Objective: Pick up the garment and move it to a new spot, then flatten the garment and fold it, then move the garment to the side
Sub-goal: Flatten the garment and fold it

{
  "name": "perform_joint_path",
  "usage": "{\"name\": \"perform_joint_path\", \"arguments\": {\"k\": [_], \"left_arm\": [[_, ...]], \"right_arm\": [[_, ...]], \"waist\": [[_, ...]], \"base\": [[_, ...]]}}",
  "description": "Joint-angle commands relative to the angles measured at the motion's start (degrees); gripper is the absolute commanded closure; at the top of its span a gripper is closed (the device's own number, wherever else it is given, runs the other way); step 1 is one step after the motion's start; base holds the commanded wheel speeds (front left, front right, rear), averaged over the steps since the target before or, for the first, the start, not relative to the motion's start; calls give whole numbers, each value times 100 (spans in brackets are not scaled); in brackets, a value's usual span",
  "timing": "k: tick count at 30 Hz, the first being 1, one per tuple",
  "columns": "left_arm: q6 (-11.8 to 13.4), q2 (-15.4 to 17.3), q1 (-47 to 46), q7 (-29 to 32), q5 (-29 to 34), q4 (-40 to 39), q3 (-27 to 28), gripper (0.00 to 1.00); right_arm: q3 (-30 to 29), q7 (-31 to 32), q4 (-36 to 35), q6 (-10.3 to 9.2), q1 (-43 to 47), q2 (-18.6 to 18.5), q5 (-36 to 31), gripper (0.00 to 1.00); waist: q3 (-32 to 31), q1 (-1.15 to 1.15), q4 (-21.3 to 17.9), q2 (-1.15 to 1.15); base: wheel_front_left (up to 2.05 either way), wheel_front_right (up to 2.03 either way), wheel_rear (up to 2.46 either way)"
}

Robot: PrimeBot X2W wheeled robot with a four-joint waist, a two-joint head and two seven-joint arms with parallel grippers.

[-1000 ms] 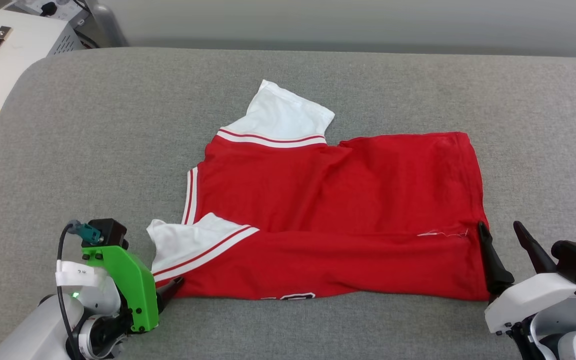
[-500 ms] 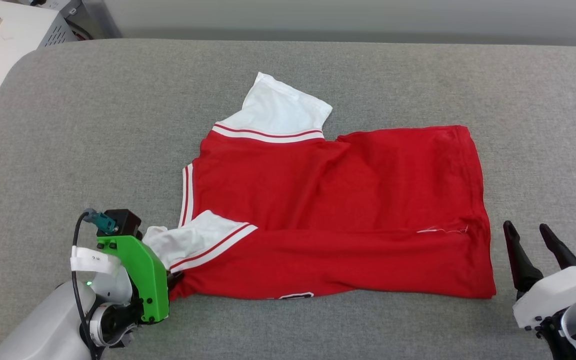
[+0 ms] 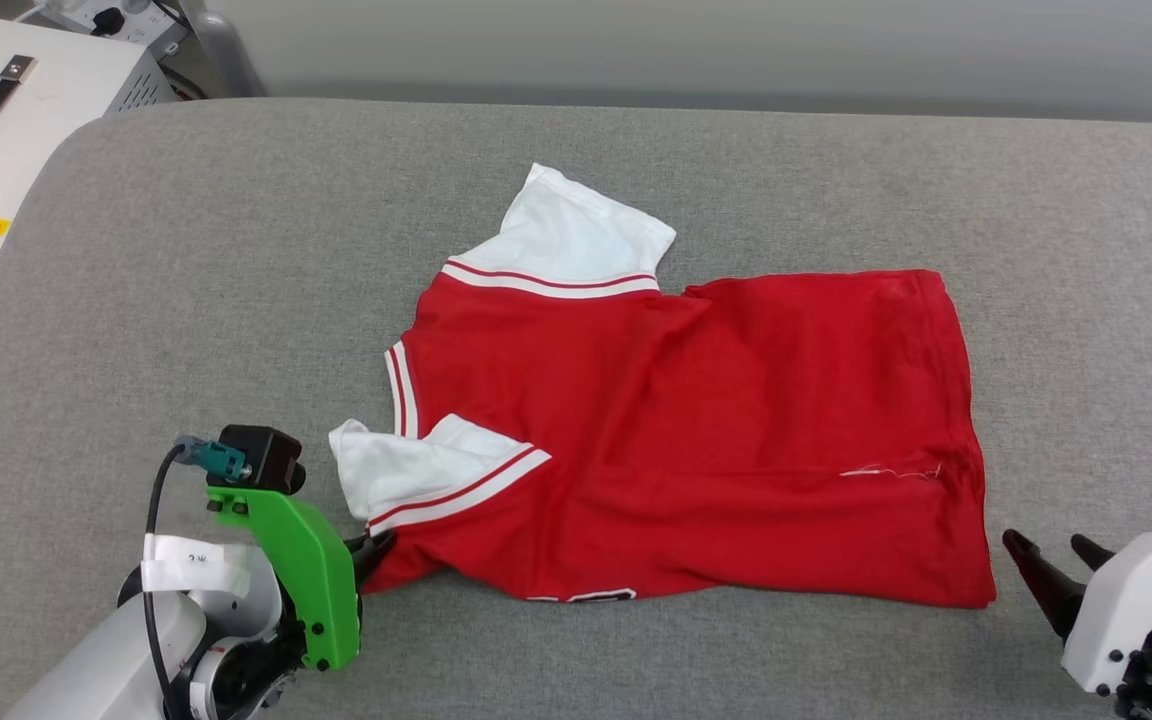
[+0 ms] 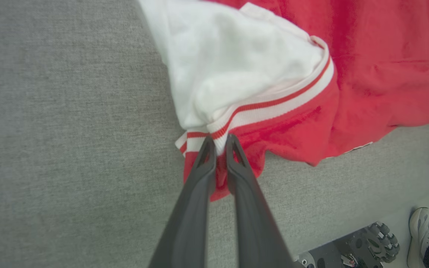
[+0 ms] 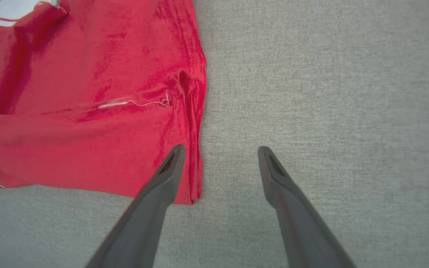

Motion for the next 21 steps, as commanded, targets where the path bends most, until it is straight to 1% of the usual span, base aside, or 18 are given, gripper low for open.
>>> {"name": "perform_joint_path", "arguments": {"k": [1,5,13,14,15,16,17,21], "left_arm": [[64,64,50,-46,36,-105,51,100],[150,151,61,-84,56,-367,123,100],[168,162,54,-182,76,-456,169,100],[168,159,54,-195,85,-445,166,100],[165,152,54,-207,89,-429,163,100],[163,147,56,-217,90,-416,163,100],[162,141,61,-228,91,-398,161,100],[157,119,95,-276,94,-349,150,100]], "right_arm": [[80,122,-2,-45,15,17,30,0],[338,346,256,-45,-142,36,72,0],[844,468,1168,-45,-455,20,108,0],[916,494,1244,-45,-466,33,117,48],[998,517,1318,-45,-480,58,149,66],[1053,528,1363,-45,-491,66,161,92],[1106,539,1409,-45,-507,75,176,100],[1136,489,1482,-45,-598,20,221,100]], "waist": [[43,0,29,0],[184,0,80,0],[391,0,136,0],[395,0,140,0],[392,0,143,0],[383,0,142,0],[363,0,137,0],[250,0,119,0]], "base": [[0,0,0],[0,0,0],[0,0,0],[0,0,0],[0,0,0],[0,0,0],[0,0,0],[0,0,0]]}}
